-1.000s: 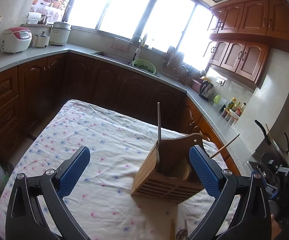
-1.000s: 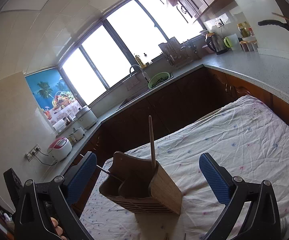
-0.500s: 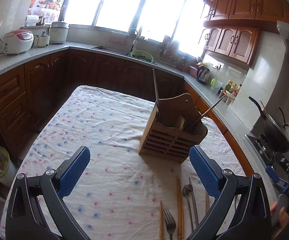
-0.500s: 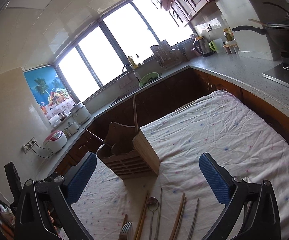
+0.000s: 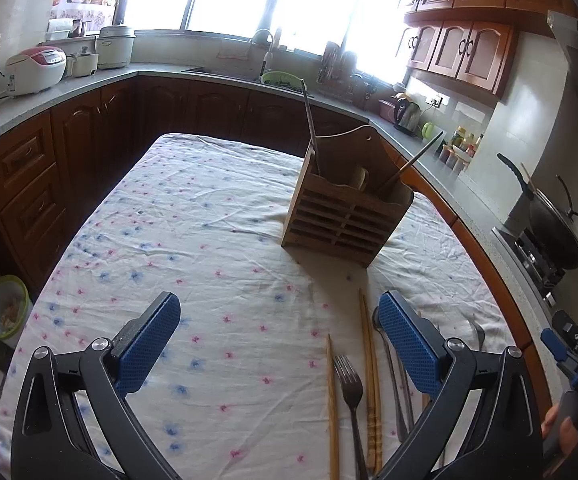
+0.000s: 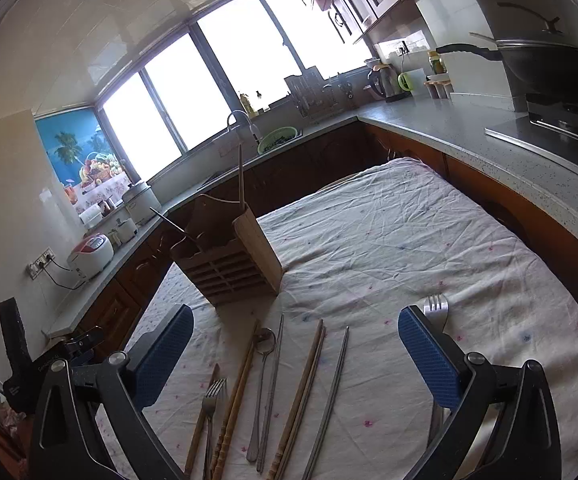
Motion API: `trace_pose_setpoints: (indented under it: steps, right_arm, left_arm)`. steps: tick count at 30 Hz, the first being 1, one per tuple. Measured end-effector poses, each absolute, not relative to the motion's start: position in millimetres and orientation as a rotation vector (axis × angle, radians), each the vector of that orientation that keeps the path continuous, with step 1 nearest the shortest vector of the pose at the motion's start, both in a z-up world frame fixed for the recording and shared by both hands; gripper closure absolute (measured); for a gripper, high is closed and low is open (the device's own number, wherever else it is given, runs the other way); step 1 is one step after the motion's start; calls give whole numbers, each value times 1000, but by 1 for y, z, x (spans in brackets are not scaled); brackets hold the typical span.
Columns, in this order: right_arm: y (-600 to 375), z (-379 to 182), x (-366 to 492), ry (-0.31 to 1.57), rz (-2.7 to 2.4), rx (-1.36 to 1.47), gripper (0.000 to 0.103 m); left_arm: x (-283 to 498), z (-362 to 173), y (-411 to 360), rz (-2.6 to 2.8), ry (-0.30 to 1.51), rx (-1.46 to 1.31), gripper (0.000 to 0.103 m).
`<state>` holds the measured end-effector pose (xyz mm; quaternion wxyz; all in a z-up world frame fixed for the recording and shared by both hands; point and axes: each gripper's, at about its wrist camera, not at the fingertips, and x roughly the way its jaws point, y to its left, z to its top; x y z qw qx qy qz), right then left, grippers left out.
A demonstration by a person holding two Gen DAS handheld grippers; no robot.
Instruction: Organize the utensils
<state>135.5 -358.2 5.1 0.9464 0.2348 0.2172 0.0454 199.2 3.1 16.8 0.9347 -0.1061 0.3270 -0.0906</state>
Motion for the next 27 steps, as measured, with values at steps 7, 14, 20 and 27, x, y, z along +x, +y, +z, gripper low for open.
trace_pose_setpoints:
  steps: [7,14,20,27]
  right_arm:
    - [-355,-9,143,502,75,449,0]
    - [-350,-21,160,568,71,422,17]
    - [-347,-39,183,666,71,419,46]
    - [-344,-60,207,767,81,404,60]
  left_arm:
    - [213,6,-24,-218,749,-134,2]
    - [230,-11,-53,-261,829,-43,2]
    - [248,-24,-76,-298,886,31,9]
    - [275,-47,-109,-312,951,117,17]
